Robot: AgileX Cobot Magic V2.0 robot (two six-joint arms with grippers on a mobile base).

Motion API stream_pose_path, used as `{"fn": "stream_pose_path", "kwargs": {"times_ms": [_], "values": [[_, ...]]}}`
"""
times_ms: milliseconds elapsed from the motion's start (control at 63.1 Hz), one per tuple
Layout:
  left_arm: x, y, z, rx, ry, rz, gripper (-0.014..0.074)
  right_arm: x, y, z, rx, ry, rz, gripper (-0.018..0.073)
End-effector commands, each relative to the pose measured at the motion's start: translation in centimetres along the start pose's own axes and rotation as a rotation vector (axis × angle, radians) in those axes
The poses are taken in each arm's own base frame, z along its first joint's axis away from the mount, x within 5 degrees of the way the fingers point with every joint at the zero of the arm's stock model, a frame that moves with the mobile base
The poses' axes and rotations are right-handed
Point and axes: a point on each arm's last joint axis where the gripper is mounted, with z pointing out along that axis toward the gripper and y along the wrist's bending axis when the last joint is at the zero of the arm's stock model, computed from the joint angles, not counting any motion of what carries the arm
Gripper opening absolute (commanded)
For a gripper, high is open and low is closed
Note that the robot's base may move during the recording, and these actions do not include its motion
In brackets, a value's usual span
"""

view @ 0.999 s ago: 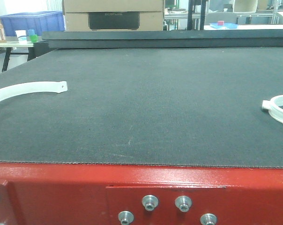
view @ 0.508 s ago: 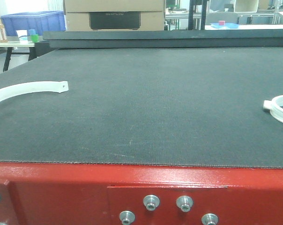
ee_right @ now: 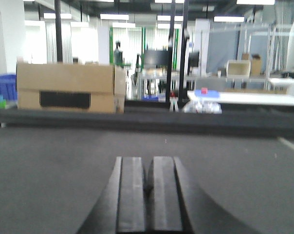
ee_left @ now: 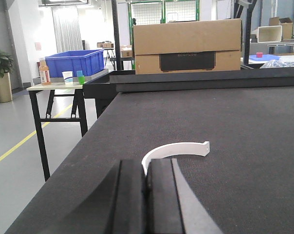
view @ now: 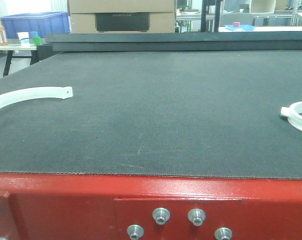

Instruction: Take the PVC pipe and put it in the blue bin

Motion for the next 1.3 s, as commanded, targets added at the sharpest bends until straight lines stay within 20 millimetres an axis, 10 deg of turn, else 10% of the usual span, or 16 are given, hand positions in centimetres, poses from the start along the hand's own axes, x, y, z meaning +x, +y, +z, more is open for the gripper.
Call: {"fn": "stream_pose_path", "kwargs": {"times_ms": [0,285,650,1285], "values": [[-0.5,0.0,0.0,0.000,-0.054,-0.004,-0.0111,-1.4,0.0,-0.1,0.004,-0.132,0.003,-0.0156],[-1.0,0.2,-0.1,-0.008,-0.081,-0.144,-0.0111,-2.2,-0.1,-0.3,0.008,-0.209,0.013,-0.0156],[-9.1,0.7,-1.2,0.017,-0.048,-0.083,-0.0111,-1.7,0.1,-0.1,-0.010,-0.021,0.026,-0.0156],[-13.7,1.0,9.9,0.034,0.263,-0.081,-0.0111,-5.1,0.5,8.5,-0.034,0.472,0.053,-0.0156]]}}
